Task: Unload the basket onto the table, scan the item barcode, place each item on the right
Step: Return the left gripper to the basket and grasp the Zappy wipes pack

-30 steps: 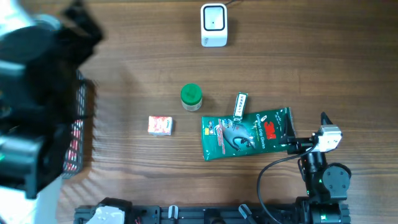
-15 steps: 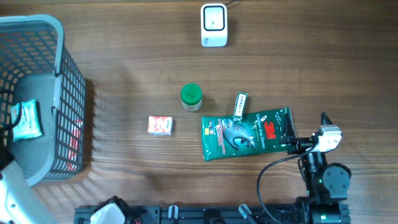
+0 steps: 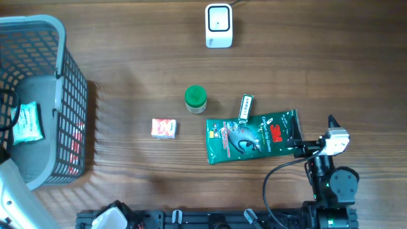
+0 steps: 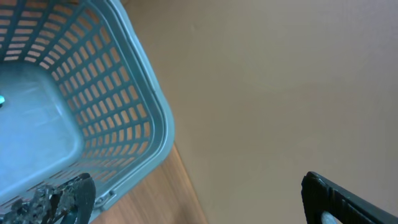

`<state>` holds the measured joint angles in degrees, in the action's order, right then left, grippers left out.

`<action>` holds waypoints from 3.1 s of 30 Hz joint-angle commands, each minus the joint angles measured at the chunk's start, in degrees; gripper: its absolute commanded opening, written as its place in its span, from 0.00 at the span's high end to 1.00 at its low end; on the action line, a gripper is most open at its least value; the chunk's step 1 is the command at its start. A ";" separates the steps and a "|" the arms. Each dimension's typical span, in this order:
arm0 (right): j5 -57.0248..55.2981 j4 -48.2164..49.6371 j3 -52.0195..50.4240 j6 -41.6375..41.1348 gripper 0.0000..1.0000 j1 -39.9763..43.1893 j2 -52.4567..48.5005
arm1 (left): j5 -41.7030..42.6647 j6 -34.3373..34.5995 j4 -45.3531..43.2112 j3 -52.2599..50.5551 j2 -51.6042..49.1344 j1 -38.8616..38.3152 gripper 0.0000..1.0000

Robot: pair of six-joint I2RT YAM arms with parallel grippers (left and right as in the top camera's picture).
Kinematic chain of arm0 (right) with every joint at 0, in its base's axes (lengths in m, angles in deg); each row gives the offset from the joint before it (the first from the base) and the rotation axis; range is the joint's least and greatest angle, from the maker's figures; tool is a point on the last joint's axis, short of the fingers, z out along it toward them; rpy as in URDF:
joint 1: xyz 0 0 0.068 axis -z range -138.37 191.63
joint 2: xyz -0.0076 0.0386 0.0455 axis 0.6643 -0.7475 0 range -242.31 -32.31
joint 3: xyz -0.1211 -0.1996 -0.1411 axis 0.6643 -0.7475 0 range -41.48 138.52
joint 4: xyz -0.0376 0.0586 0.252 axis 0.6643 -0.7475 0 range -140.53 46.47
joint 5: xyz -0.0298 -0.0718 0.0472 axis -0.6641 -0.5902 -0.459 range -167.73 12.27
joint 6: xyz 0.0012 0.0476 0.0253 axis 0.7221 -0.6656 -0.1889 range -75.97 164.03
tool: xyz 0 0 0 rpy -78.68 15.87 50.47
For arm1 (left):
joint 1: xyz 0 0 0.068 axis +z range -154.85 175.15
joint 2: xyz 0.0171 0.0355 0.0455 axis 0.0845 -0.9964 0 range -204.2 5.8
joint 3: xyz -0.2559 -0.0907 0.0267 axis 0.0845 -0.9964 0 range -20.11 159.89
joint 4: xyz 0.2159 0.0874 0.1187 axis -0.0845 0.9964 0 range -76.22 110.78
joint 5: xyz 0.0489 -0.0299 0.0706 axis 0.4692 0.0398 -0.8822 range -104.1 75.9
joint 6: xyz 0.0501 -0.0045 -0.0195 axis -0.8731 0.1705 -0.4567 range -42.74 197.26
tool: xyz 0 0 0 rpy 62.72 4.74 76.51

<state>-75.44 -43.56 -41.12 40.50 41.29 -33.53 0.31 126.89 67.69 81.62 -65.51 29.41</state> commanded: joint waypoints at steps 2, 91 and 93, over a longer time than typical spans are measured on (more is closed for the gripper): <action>-0.79 0.20 -0.04 0.50 0.00 -0.24 0.28 | -1.03 2.34 -0.72 0.20 0.07 1.97 0.00; -0.79 0.20 -0.04 0.50 0.00 -0.24 0.28 | -26.01 7.37 -13.07 -29.88 -41.75 10.54 0.96; -0.79 0.20 -0.04 0.50 0.00 -0.24 0.28 | -22.91 7.34 -13.03 -29.83 -40.50 9.68 0.96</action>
<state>-75.44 -43.56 -41.12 40.50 41.29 -33.53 -27.55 134.78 53.74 55.09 -103.96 40.10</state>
